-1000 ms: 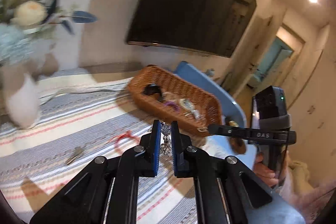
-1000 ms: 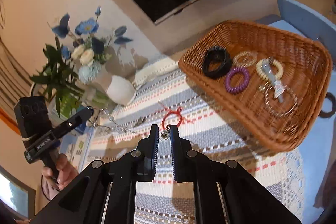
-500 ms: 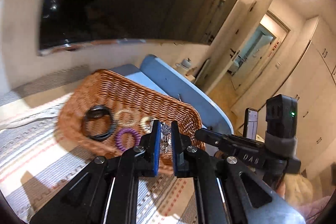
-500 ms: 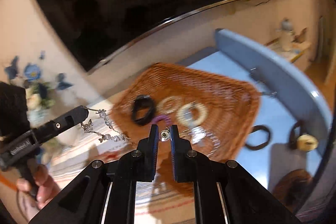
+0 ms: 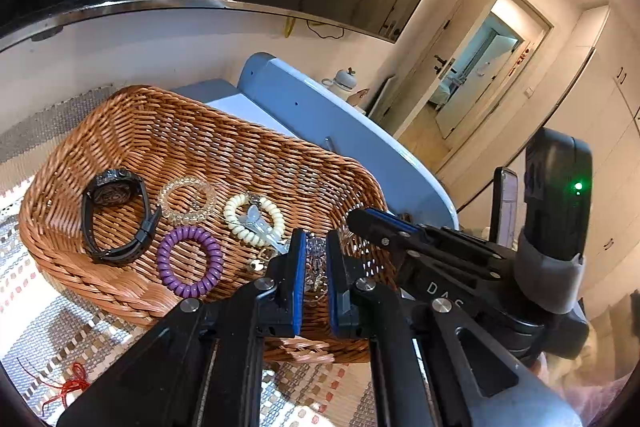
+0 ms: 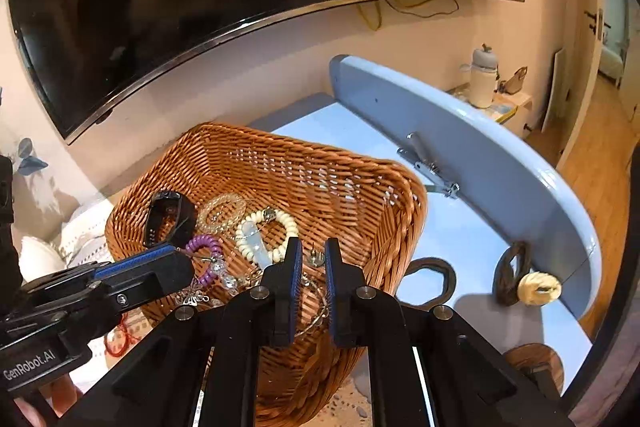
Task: Organize jewelry
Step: 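Open both grippers to drop the charms into the basket, then move the left gripper to the silver key ring while the right approaches the red string bracelet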
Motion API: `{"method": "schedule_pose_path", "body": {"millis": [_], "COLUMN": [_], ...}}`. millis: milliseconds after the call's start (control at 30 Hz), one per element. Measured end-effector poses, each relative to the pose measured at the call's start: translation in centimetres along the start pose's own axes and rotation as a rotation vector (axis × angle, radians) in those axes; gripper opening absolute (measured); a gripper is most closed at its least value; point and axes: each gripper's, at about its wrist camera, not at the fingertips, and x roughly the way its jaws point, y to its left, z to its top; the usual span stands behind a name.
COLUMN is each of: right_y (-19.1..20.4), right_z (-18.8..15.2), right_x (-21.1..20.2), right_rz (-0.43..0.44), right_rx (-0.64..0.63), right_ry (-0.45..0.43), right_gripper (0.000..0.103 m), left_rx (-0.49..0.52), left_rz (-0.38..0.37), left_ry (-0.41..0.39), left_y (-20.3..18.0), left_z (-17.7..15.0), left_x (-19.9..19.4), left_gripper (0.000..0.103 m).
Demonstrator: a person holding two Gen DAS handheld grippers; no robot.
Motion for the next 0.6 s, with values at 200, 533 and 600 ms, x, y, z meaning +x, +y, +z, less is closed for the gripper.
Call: {"method": "schedule_pose_path", "body": {"millis": [200,533,600], "right_y": [0.3,3.8,5.6], "right_z": [-0.1,-1.8,-2.8], "right_x": [-0.5,-3.6,-4.2], "right_rz": [0.034,0.096,0.137], "right_rx": [0.001,-0.083,-0.118], "right_ry": [0.010,-0.001,0.006], "right_gripper": [0.025,0.027,0.027], "left_rx": [-0.002,-0.067,-0.106], "left_rz": [0.047,0.156,0.212], "left_ry": [-0.022,-0.155,-0.187], "left_y": [0.3,4.2,5.7], "left_z": [-0.3,-5.7,-8.1], "left_x": [-2.2,-13.4,-16.6], "left_gripper": [0.057,0.059,0.059]}}
